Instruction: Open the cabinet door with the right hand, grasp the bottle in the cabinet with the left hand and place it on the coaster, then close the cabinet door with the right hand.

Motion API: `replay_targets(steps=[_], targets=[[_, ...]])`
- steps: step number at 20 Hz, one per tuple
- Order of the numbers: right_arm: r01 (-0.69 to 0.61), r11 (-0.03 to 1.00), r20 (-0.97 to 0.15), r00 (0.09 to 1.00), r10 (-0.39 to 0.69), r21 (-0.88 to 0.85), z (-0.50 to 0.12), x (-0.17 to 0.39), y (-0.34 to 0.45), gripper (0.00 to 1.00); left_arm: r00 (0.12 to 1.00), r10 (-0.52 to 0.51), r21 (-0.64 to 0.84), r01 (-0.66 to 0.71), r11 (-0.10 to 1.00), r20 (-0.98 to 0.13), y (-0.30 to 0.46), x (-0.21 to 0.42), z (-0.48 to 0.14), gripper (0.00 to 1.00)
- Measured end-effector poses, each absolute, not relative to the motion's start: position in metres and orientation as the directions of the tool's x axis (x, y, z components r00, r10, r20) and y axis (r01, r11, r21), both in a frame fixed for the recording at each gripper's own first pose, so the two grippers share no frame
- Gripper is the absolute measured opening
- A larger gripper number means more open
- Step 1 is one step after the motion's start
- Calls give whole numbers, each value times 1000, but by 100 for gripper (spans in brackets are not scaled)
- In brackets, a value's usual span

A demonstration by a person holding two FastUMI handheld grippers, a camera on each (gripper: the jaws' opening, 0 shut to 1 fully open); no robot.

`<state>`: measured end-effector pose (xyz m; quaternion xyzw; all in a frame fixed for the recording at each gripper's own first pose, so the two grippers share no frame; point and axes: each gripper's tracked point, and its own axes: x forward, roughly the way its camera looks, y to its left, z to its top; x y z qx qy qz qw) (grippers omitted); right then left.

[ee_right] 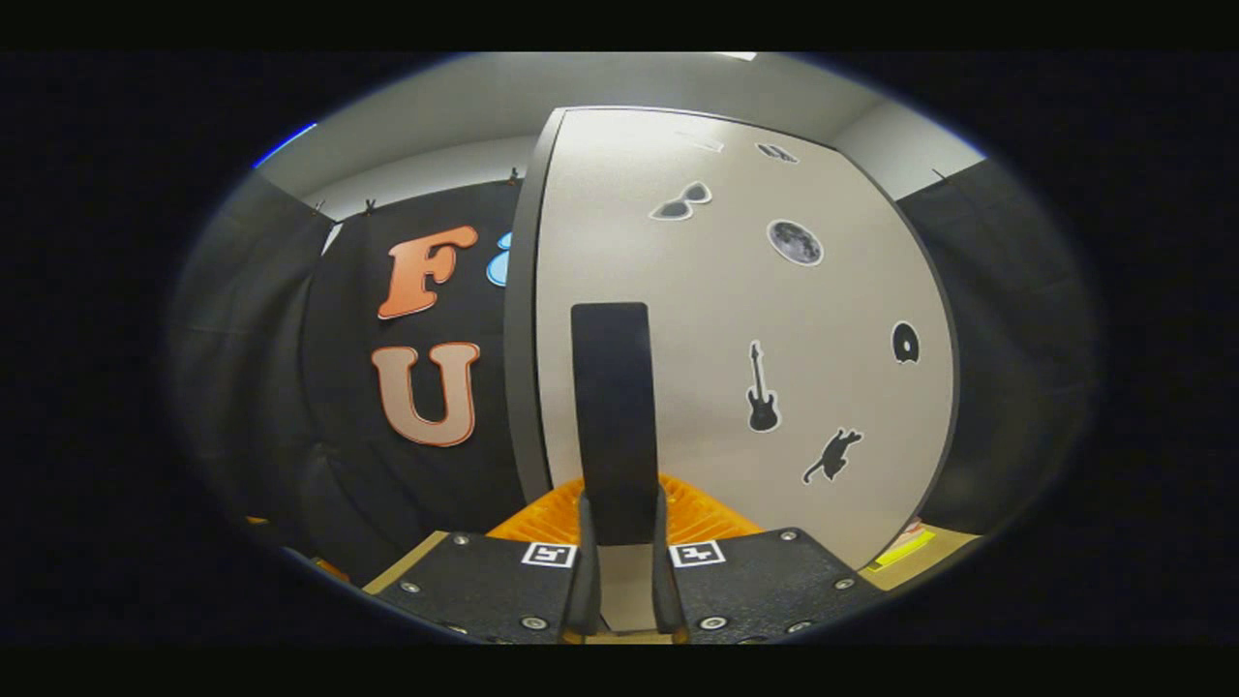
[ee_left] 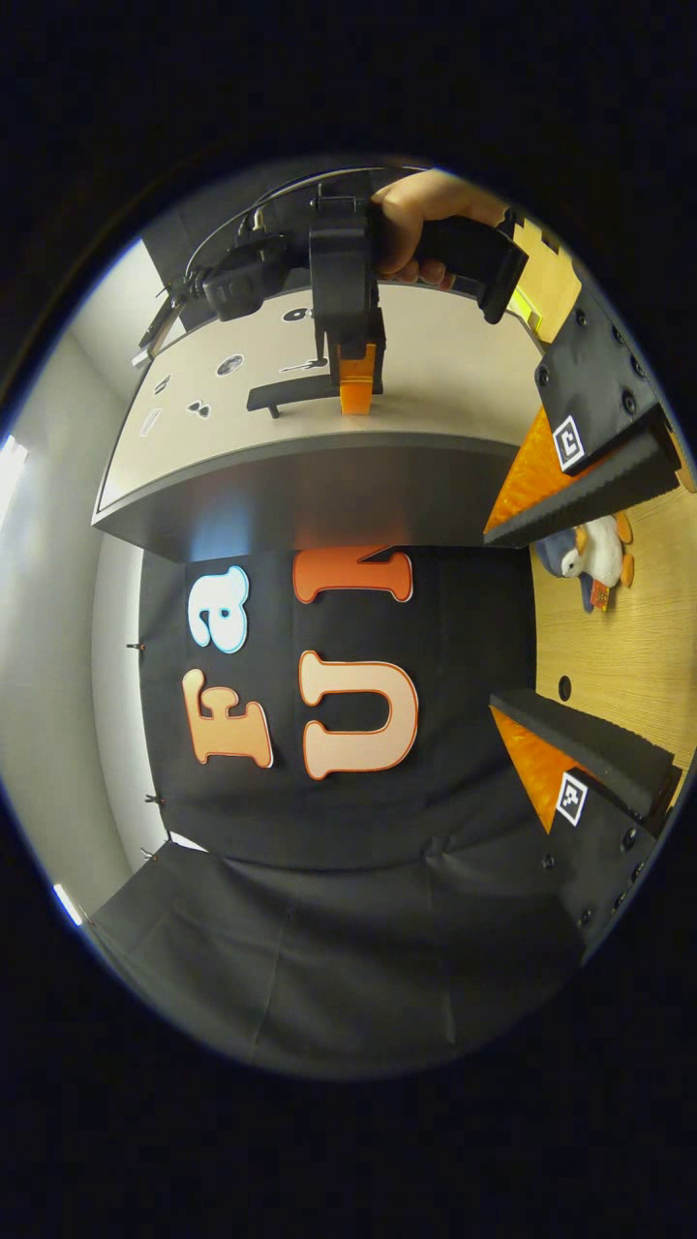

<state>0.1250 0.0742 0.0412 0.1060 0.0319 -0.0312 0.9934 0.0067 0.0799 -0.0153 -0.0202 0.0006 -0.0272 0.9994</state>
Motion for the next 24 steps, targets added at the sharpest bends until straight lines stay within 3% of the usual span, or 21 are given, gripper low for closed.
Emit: replay_targets(steps=[1,7,13,24], targets=[[62,975,-69,996,-48,215,42,124,74,16,999,-49,-43,48,998,-3,78,7,-17,97],[-12,973,-43,999,23,231,52,101,73,15,1000,27,-57,-28,998,-14,72,-6,-15,97],[-69,961,-29,996,80,268,58,58,62,17,999,46,-60,-46,997,-7,38,-48,-6,99],[-143,941,-9,988,153,306,57,37,40,16,998,44,-50,-42,998,37,-20,-90,18,96]])
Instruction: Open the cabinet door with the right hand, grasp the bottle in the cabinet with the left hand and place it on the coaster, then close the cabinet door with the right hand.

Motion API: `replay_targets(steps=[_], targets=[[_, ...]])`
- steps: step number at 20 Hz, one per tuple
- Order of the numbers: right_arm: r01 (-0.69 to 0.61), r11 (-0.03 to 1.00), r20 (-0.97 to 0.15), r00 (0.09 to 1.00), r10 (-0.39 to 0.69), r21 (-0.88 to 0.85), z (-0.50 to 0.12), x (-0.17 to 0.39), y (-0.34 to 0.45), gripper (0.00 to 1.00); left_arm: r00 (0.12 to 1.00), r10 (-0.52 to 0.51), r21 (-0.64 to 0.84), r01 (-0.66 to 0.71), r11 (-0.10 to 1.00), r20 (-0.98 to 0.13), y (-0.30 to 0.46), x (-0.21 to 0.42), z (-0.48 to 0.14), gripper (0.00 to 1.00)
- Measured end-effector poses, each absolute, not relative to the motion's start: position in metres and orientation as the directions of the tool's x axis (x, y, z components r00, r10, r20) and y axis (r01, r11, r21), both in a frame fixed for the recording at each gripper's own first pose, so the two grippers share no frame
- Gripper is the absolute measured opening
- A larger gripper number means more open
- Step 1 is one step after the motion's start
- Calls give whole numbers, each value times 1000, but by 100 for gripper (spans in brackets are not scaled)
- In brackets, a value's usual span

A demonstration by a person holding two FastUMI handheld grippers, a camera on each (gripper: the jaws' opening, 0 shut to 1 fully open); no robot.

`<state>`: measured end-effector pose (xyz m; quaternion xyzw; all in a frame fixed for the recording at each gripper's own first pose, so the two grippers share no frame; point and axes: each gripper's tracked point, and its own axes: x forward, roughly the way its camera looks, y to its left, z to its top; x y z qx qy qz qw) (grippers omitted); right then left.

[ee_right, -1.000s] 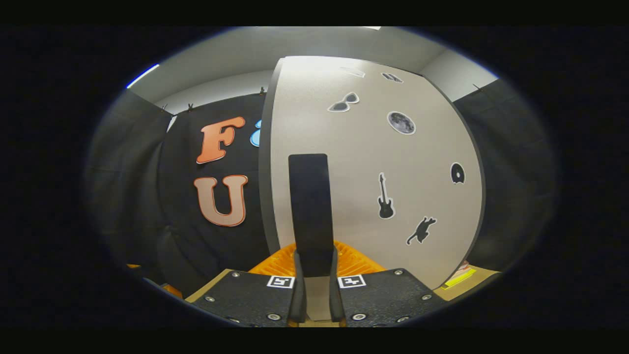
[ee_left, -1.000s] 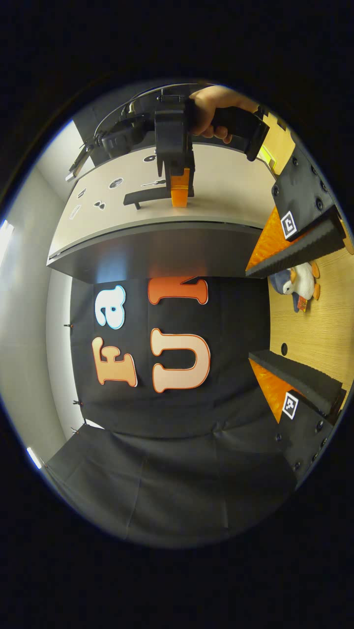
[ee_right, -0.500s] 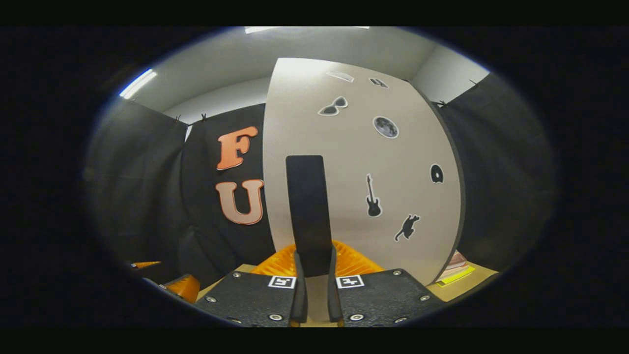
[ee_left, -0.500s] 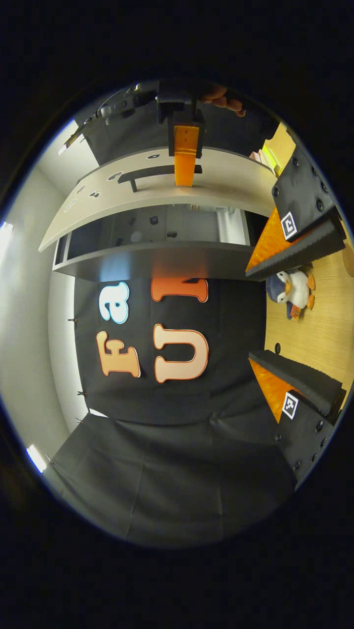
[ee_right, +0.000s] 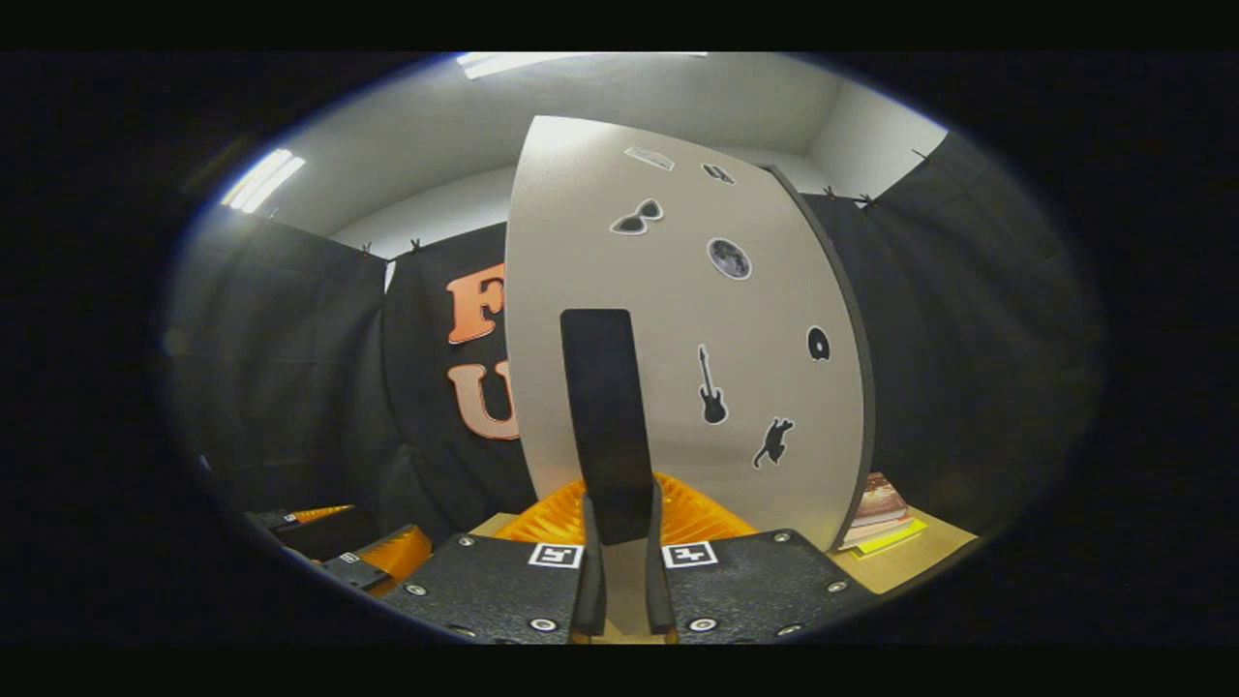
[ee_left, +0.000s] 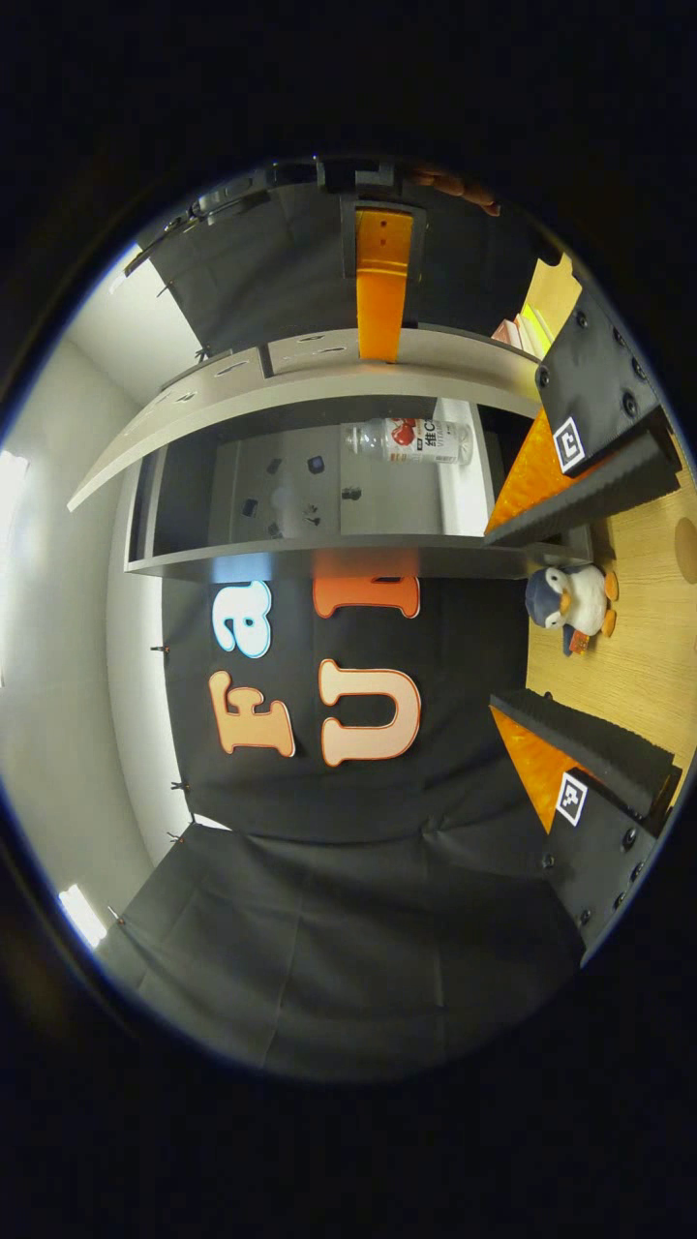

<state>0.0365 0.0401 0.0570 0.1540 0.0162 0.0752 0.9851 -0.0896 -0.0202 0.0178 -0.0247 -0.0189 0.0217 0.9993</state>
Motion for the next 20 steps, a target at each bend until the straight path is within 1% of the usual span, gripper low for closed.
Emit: replay_targets(steps=[2,3,4,5,6,7,8,11,14,15,17,18,19,20], targets=[[-157,937,-5,986,167,313,55,35,35,15,998,42,-54,-40,998,40,-30,-92,19,96],[-166,935,-2,985,175,315,54,34,33,17,998,37,-58,-35,998,41,-36,-94,21,96],[-172,932,-1,983,182,320,54,32,31,17,999,32,-64,-29,998,39,-43,-94,20,99],[-177,929,-5,982,189,326,55,29,29,15,999,25,-73,-22,997,38,-50,-94,21,96],[-182,925,-4,981,194,335,55,26,26,18,999,14,-83,-11,996,40,-58,-96,22,96],[-186,920,-2,980,199,344,55,24,23,17,999,6,-89,-2,996,43,-66,-98,25,99],[-190,916,-4,979,204,353,56,23,20,18,999,-4,-92,8,996,47,-73,-99,26,96],[-213,908,-2,973,229,361,55,20,14,16,998,-32,-91,36,995,47,-94,-103,26,96],[-250,902,8,964,264,351,55,17,8,17,997,-63,-102,67,992,46,-116,-105,26,96],[-255,905,13,964,267,340,55,16,7,23,996,-74,-105,79,991,47,-124,-106,26,96],[-256,914,12,964,266,314,54,15,6,26,995,-85,-93,89,992,49,-134,-108,28,96],[-254,918,11,965,263,304,54,13,5,28,995,-84,-87,88,992,55,-137,-109,30,99],[-251,921,11,966,260,298,55,11,3,30,995,-84,-87,89,992,61,-139,-110,32,99],[-247,922,10,967,256,300,54,11,1,30,994,-84,-89,90,992,65,-142,-110,33,96]])
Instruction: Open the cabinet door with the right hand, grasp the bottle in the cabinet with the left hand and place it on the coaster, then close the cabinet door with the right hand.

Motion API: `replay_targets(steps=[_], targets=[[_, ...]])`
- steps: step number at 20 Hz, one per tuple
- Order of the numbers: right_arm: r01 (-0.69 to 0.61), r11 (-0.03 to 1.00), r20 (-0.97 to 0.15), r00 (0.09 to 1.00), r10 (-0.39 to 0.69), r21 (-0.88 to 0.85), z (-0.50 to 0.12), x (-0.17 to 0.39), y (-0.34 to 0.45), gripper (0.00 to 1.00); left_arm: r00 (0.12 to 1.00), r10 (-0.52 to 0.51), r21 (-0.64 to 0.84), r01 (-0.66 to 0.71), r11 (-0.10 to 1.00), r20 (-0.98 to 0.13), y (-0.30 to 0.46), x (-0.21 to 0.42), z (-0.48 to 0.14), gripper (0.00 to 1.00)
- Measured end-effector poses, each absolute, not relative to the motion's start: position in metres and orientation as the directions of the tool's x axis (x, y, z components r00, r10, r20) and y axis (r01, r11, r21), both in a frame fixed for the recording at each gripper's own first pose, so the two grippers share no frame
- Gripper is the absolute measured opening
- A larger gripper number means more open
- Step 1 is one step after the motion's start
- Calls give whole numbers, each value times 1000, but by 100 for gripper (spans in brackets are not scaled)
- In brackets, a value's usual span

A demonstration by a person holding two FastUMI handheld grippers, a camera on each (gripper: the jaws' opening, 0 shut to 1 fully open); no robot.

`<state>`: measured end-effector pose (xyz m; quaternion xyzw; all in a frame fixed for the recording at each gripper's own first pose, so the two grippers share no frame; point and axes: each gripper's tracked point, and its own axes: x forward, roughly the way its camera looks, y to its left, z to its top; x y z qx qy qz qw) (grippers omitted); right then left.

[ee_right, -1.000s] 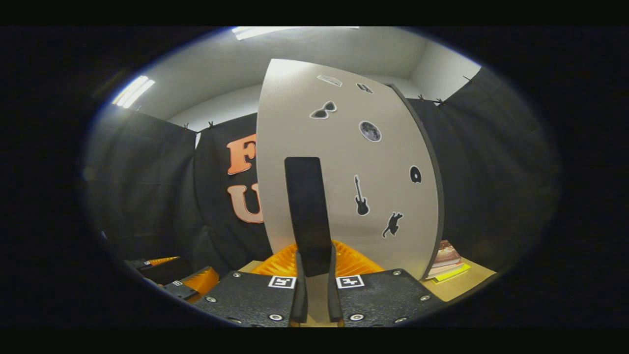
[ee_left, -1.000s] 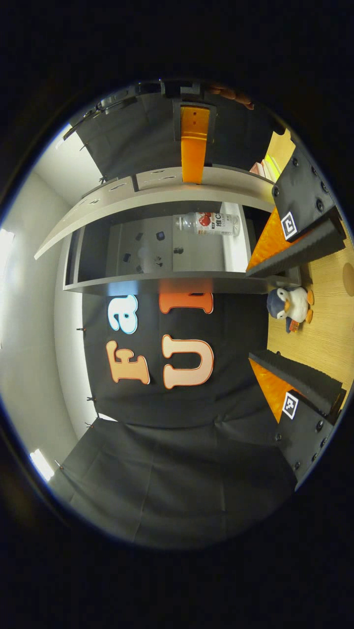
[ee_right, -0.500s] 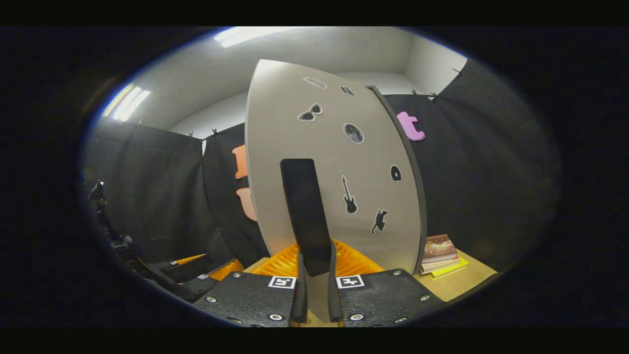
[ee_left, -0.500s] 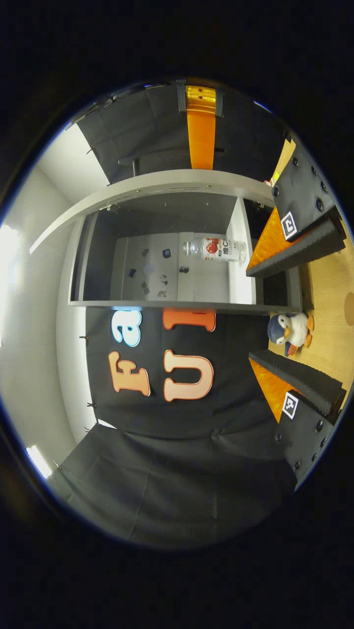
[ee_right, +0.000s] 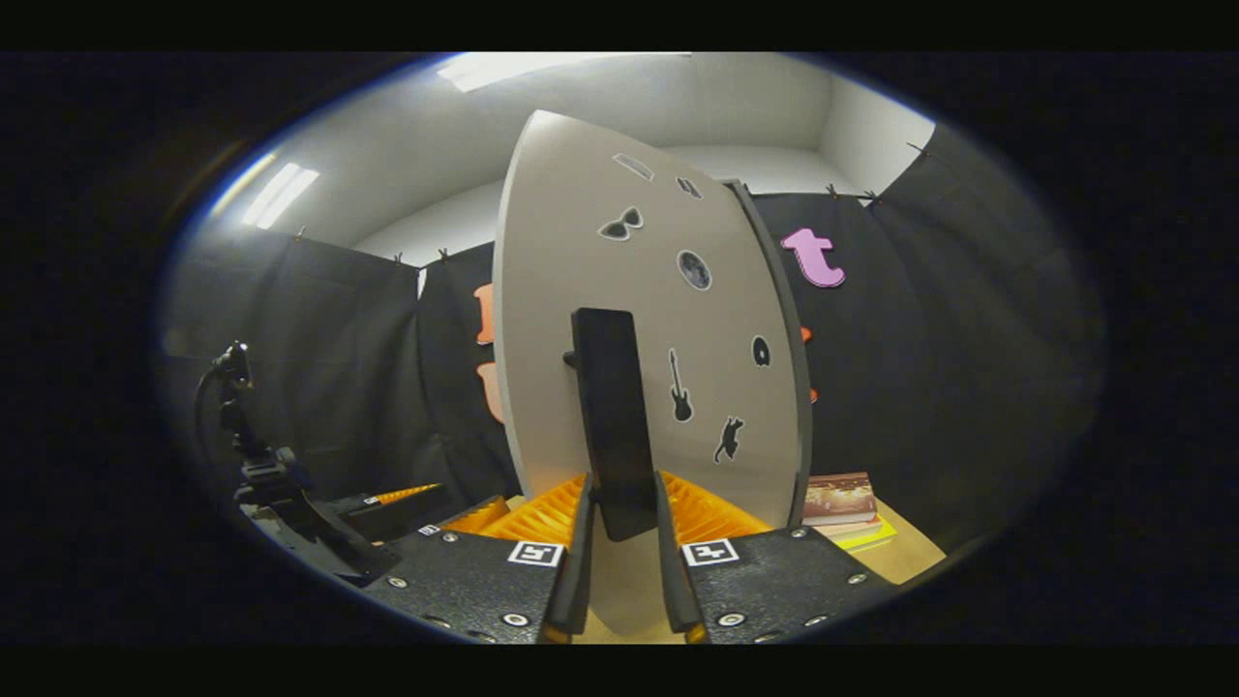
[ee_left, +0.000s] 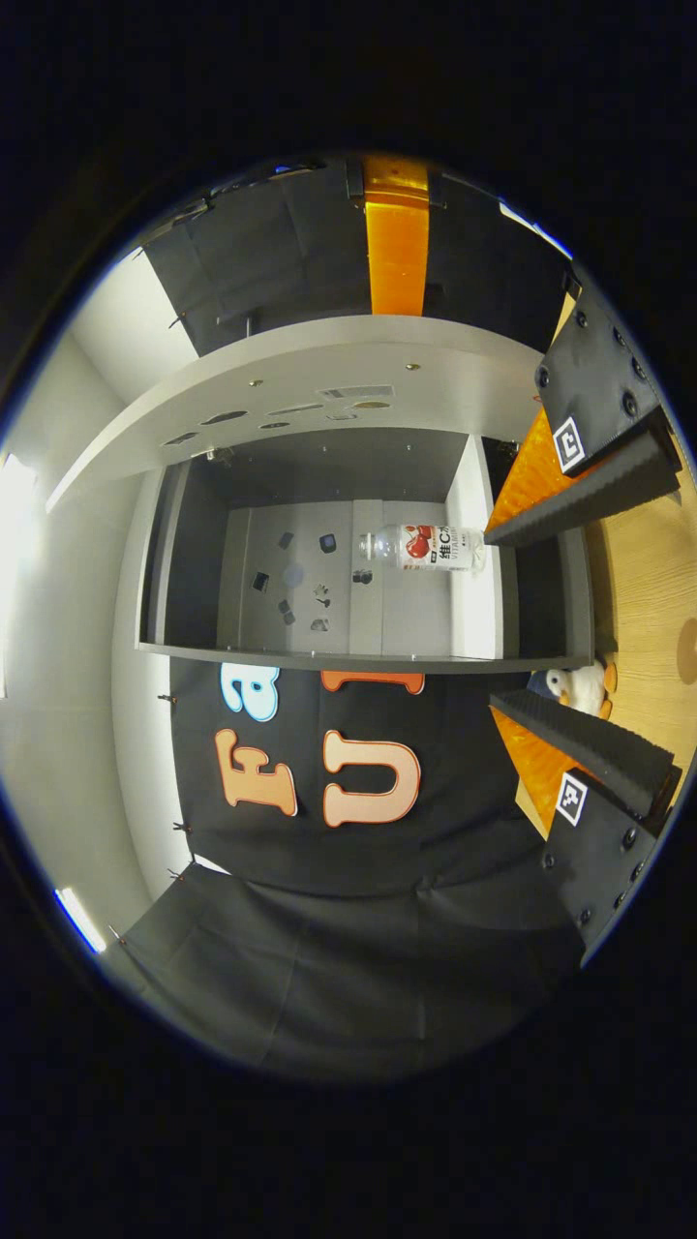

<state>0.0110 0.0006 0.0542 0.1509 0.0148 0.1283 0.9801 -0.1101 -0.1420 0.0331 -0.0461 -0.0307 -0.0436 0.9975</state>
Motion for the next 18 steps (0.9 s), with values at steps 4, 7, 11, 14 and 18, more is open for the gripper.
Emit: replay_targets(steps=[4,7,11,14,18], targets=[[-207,931,-6,976,219,302,51,6,-14,34,994,-91,-93,96,991,54,-151,-110,30,96],[-160,949,-32,984,175,271,46,2,-34,38,993,-106,-90,111,990,54,-162,-110,31,96],[-115,960,-47,990,131,255,42,-2,-57,38,989,-134,-82,139,987,64,-180,-114,36,96],[-63,958,-60,995,83,280,38,-14,-76,37,986,-149,-73,154,985,72,-188,-119,39,96],[34,957,-73,997,-14,288,31,-15,-110,37,984,-159,-67,164,984,75,-195,-122,41,96]])
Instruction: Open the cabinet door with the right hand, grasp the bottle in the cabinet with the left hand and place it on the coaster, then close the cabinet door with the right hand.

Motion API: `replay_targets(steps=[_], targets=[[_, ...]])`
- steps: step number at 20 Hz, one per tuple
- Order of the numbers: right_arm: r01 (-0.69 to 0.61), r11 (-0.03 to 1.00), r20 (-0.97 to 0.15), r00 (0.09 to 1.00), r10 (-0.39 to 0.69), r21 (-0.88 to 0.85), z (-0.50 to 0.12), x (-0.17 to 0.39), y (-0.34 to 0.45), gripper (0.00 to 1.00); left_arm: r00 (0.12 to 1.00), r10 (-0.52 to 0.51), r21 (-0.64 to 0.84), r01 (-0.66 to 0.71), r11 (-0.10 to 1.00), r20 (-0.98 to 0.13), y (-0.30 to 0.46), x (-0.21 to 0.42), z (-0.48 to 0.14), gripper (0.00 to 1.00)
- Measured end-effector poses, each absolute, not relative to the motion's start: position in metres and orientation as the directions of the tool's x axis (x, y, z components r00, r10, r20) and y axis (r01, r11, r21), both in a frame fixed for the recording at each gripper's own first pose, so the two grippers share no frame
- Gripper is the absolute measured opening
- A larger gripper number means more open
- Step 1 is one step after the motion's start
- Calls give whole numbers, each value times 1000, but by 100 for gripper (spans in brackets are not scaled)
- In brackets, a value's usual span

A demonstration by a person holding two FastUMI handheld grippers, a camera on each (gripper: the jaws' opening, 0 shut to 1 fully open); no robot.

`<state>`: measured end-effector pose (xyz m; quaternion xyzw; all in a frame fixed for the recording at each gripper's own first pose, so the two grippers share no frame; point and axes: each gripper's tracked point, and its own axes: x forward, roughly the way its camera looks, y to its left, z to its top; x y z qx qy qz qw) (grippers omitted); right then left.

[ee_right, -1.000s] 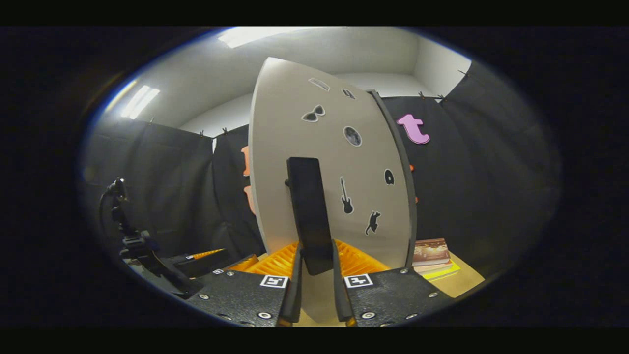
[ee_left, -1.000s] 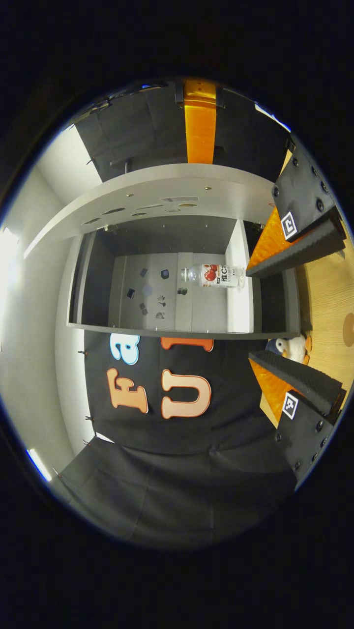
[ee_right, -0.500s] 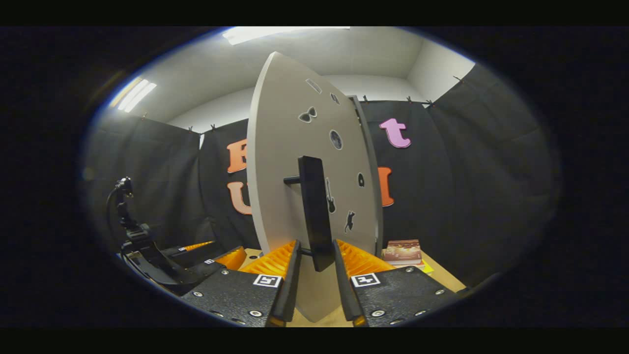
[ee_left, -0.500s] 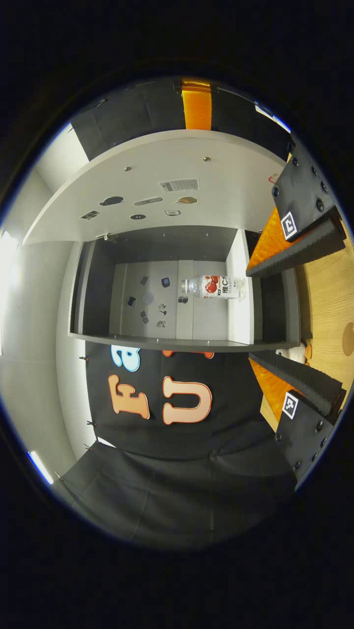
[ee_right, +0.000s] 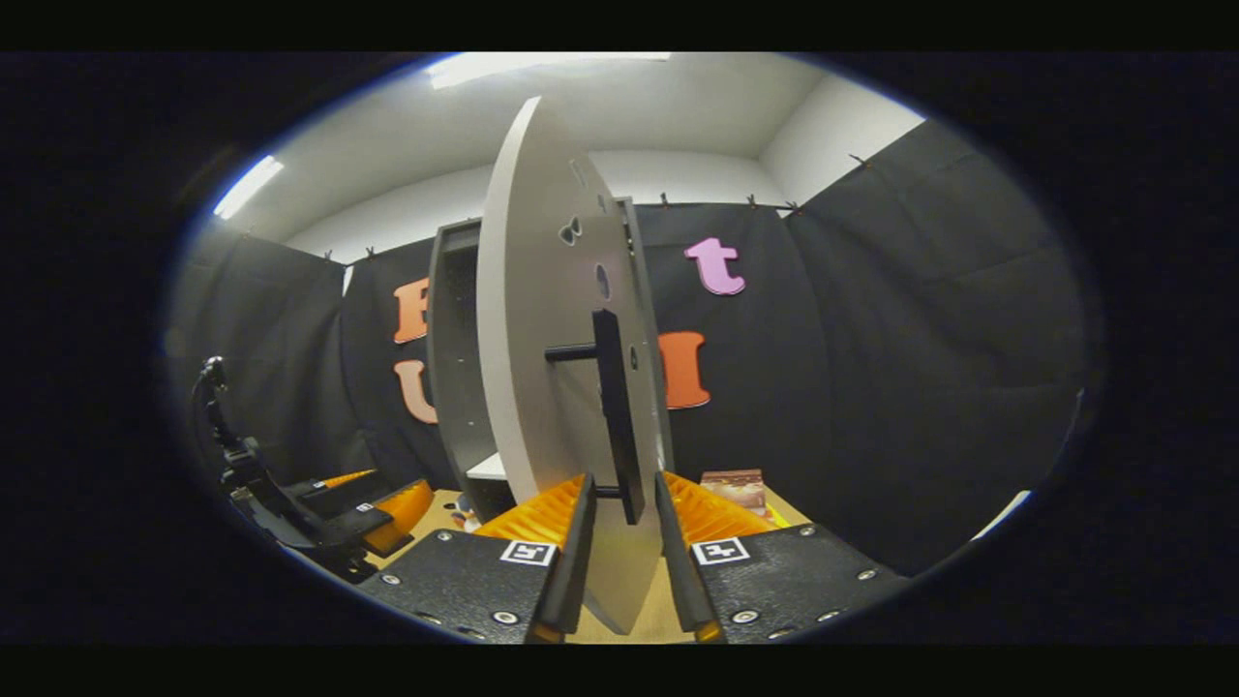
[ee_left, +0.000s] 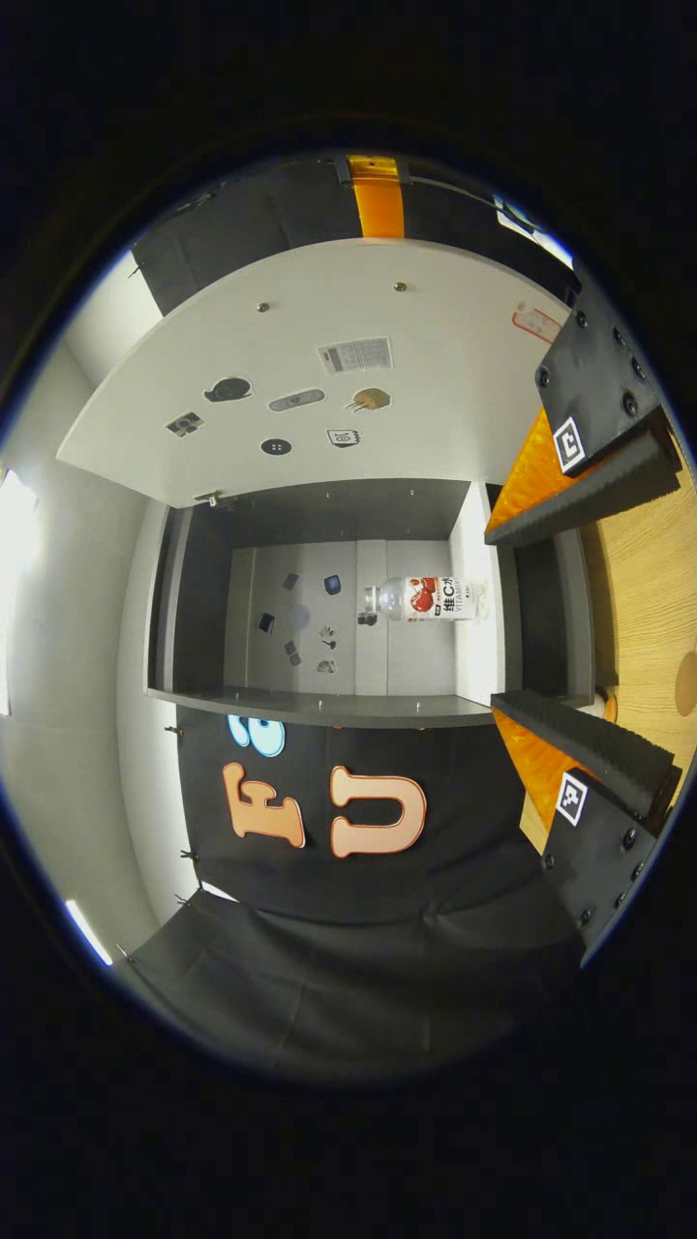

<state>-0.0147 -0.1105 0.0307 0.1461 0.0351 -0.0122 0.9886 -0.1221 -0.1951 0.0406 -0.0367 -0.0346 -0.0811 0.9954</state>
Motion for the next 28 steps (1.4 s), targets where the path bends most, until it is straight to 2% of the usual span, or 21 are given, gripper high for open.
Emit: replay_targets(steps=[4,6,7,8,13,17,21,22,24,28], targets=[[129,967,-77,990,-115,221,26,-16,-147,31,981,-178,-51,182,982,72,-205,-125,42,99],[194,966,-79,980,-183,169,25,-16,-169,31,981,-181,-43,184,982,70,-207,-127,40,96],[215,964,-75,976,-205,155,26,-18,-177,21,981,-182,-41,185,982,66,-208,-126,38,99],[216,963,-70,976,-207,161,29,-19,-180,31,981,-183,-42,186,982,62,-208,-126,37,96],[205,959,-62,978,-197,194,33,-22,-171,31,983,-170,-50,174,984,68,-202,-125,43,94],[226,965,-83,973,-216,134,32,-36,-165,34,984,-158,-43,162,986,76,-194,-122,47,96],[189,972,-83,980,-179,136,38,-49,-145,37,987,-141,-37,144,989,75,-185,-115,46,99],[180,973,-85,982,-170,141,39,-50,-140,37,987,-145,-44,149,988,72,-185,-112,46,94],[156,976,-86,986,-144,149,40,-49,-123,45,985,-162,-56,165,985,63,-187,-103,46,99],[97,977,-65,994,-86,189,41,-32,-82,48,974,-218,-73,222,972,58,-195,-74,46,96]])
